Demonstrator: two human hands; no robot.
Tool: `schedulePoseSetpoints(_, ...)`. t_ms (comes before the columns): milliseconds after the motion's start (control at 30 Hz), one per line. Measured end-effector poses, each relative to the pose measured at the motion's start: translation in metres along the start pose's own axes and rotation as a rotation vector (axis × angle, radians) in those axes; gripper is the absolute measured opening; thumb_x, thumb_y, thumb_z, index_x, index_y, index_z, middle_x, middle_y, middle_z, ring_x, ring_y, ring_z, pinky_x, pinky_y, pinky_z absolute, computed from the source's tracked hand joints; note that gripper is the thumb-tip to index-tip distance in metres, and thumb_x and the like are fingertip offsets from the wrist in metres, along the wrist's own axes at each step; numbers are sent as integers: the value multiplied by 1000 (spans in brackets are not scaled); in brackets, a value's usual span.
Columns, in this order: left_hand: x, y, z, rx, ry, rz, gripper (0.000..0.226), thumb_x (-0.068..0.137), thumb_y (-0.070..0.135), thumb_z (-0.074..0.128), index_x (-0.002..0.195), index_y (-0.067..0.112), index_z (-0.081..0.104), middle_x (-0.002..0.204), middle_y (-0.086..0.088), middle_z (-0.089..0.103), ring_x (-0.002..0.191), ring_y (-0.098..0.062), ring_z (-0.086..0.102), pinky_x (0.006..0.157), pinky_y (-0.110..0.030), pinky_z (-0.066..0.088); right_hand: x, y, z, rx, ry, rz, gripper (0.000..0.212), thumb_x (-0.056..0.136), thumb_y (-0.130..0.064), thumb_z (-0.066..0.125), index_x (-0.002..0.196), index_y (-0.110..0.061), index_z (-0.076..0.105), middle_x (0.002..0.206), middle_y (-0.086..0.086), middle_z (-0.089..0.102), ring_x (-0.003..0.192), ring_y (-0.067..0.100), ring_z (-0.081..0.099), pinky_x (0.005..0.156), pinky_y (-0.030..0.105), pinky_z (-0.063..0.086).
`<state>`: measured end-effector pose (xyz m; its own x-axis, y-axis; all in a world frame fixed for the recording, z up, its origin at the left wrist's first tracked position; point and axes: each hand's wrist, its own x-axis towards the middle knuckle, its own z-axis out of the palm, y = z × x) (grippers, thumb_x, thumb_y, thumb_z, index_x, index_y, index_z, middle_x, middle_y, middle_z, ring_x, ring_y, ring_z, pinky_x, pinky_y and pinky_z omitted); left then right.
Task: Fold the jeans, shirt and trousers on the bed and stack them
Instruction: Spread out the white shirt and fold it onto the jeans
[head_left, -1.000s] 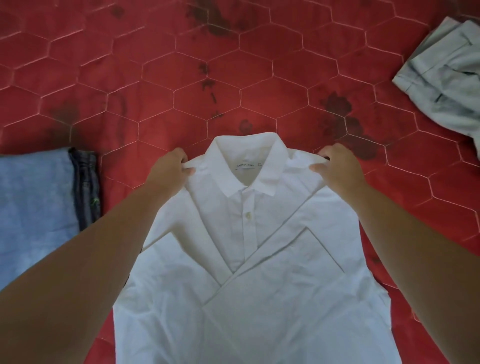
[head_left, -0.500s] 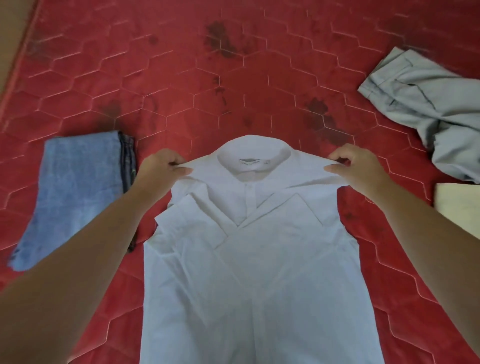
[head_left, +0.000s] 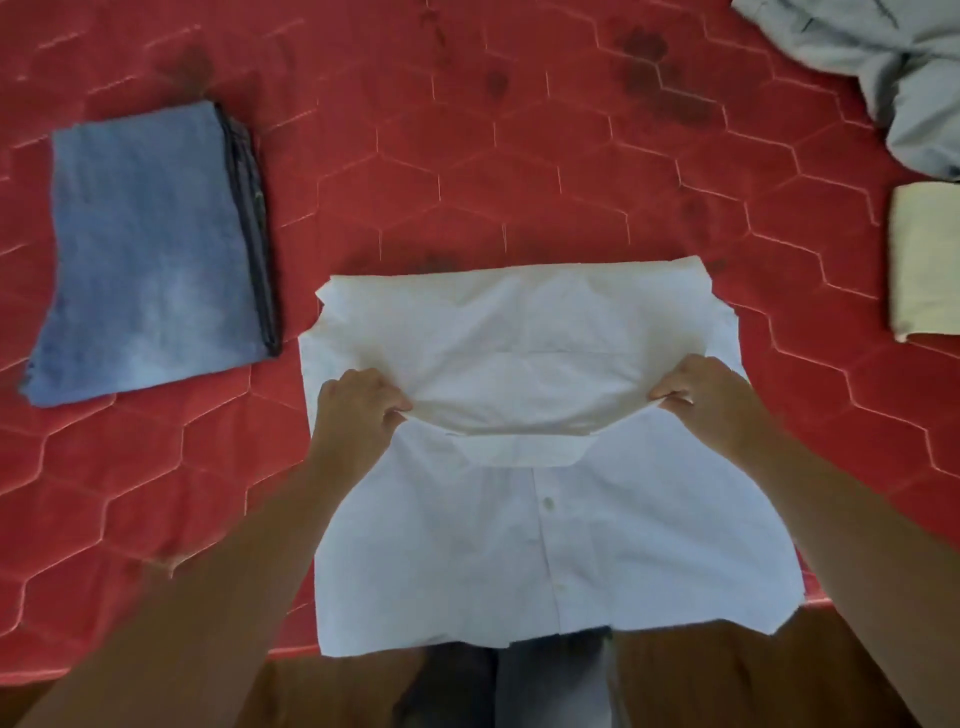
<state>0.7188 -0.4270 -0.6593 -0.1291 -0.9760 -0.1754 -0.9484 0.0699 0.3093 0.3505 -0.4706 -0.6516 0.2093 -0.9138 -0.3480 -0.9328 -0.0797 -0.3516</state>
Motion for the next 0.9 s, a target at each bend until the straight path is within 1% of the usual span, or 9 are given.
schedulePoseSetpoints(67,-10,1,16,11,-55,-57,20,56,4,84,68,15,72,67,-6,62,63,-34,59,56,-36,41,-6,-2,14,-13,-28,47,16,81,-1,63,90,-9,73,93,15,60,96,34,53,82,43,43)
schedulePoseSetpoints(167,-17,1,24,-36,-50,-100,10,69,16,73,79,16,73,79,-5,64,77,-33,60,66,-37,42,-9,-5,24,-13,-31,73,29,77,9,52,90,-7,72,95,14,60,99,35,52,85,43,43)
schedulePoseSetpoints(233,-18,1,20,-115,-1,-148,26,71,29,55,87,16,71,88,-5,64,83,-31,59,72,-38,44,-7,-11,22,19,25,103,28,73,9,51,87,-5,70,95,14,58,98,34,52,86,45,43)
schedulePoseSetpoints(300,-11,3,11,-210,138,-220,38,72,32,45,94,10,67,96,-9,63,86,-31,57,77,-40,45,-2,-17,17,58,152,102,22,72,7,57,89,-3,67,95,15,57,95,34,52,83,44,44)
schedulePoseSetpoints(400,10,6,1,-230,283,-345,31,80,20,51,106,5,60,106,-15,59,98,-34,52,85,-41,41,14,-21,12,-14,272,65,23,74,1,62,96,-3,64,99,19,55,92,38,51,78,43,44)
schedulePoseSetpoints(533,50,3,-4,-335,314,-567,37,89,20,53,124,10,49,118,-17,51,110,-33,46,94,-44,40,43,-24,11,-112,348,132,36,76,-4,62,111,-2,57,120,28,48,109,46,46,87,53,41)
schedulePoseSetpoints(700,85,7,-13,-638,324,-710,42,90,22,55,130,15,42,126,-4,51,111,-20,49,93,-28,38,72,-26,3,-76,237,218,50,87,-20,58,135,-12,44,143,29,28,130,46,28,106,57,26)
schedulePoseSetpoints(767,93,6,-15,-714,353,-711,38,89,16,56,126,17,49,121,3,53,110,-14,48,92,-21,36,79,-30,4,-164,197,105,50,91,-30,52,137,-15,41,145,29,26,134,47,24,104,63,23)
schedulePoseSetpoints(900,100,-3,-11,-785,337,-669,42,87,6,57,127,20,54,127,6,53,120,-9,44,104,-23,33,92,-66,24,-267,82,-262,56,89,-47,34,137,-19,40,147,22,32,132,46,31,94,67,32)
